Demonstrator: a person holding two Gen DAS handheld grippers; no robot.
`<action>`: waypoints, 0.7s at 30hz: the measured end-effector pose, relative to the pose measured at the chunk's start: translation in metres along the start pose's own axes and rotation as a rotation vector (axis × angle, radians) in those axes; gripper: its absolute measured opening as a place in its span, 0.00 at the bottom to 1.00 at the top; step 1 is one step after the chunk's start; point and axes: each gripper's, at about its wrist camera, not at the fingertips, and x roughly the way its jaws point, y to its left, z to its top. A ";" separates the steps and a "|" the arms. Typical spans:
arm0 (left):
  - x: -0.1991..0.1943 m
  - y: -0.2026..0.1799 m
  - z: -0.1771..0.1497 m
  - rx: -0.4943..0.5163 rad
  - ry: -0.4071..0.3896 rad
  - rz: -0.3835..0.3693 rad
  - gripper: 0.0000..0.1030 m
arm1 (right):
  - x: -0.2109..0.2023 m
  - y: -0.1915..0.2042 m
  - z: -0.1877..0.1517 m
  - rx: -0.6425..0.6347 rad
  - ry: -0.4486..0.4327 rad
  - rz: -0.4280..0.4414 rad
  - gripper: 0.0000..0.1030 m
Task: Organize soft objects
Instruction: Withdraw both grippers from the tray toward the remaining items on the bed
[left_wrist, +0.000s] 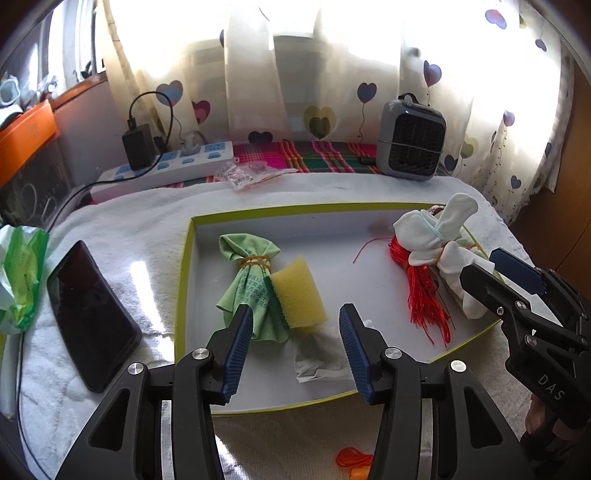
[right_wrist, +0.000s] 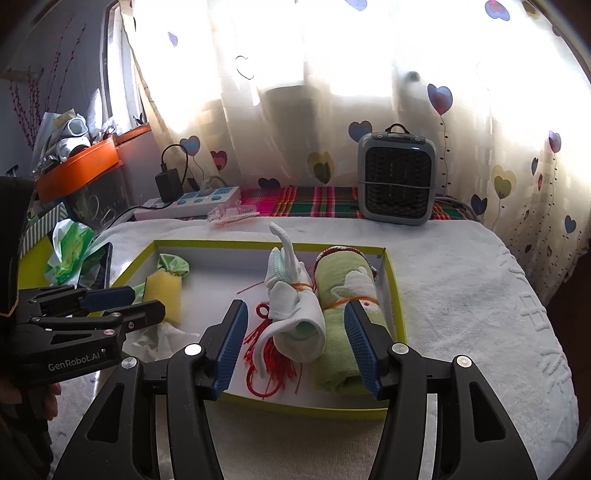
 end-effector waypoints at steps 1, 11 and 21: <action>-0.002 0.000 -0.001 -0.001 -0.001 -0.002 0.46 | -0.001 0.001 0.000 -0.001 -0.001 -0.001 0.54; -0.018 0.002 -0.010 -0.012 -0.014 0.007 0.46 | -0.015 0.007 -0.005 -0.003 -0.004 0.010 0.54; -0.040 0.004 -0.025 -0.038 -0.036 0.017 0.46 | -0.028 0.011 -0.014 0.000 -0.006 0.019 0.54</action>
